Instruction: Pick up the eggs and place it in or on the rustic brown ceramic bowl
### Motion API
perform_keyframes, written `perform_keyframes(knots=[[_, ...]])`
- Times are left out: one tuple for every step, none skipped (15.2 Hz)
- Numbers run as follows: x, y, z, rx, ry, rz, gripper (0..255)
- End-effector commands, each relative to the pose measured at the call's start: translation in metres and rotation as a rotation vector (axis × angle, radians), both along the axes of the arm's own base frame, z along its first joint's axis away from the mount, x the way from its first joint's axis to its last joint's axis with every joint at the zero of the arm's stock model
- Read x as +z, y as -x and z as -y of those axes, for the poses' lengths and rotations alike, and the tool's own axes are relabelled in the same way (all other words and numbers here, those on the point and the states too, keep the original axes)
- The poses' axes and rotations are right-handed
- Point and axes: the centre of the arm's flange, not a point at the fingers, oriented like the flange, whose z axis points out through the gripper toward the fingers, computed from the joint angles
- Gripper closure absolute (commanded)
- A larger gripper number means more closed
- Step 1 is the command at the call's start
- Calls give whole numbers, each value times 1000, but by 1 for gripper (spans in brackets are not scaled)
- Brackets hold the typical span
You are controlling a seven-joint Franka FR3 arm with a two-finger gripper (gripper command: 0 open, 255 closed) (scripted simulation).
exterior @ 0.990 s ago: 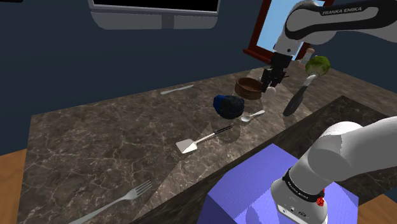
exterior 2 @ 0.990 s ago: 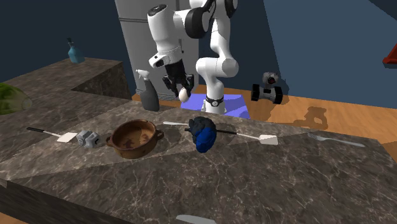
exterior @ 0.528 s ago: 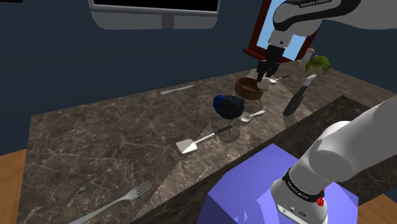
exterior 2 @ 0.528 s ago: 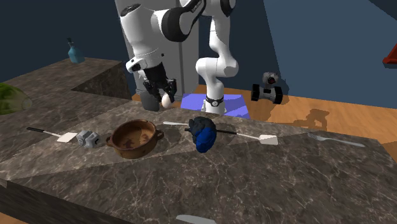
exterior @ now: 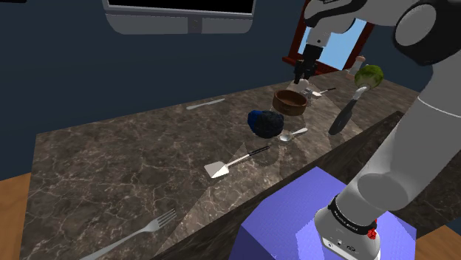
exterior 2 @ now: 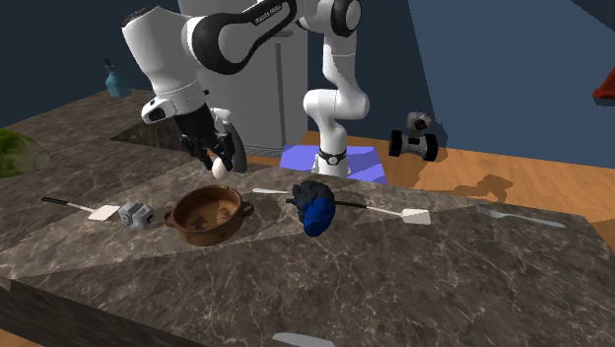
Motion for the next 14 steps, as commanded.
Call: perform_keyframes(knots=[[0, -19, 19, 3, 0, 0, 255], [0, -28, 30, 3, 0, 0, 255], [1, -36, 40, 3, 0, 0, 255], [1, -45, 51, 3, 0, 0, 255], [-4, -45, 51, 3, 0, 0, 255], [-9, -45, 51, 3, 0, 0, 255], [-15, -45, 51, 3, 0, 0, 255], [-20, -45, 51, 3, 0, 0, 255], [-25, -45, 51, 3, 0, 0, 255], [-30, -45, 51, 3, 0, 0, 255], [-36, -45, 51, 3, 0, 0, 255], [-41, -45, 51, 3, 0, 0, 255], [-46, -45, 51, 3, 0, 0, 255], [-52, -45, 51, 3, 0, 0, 255]])
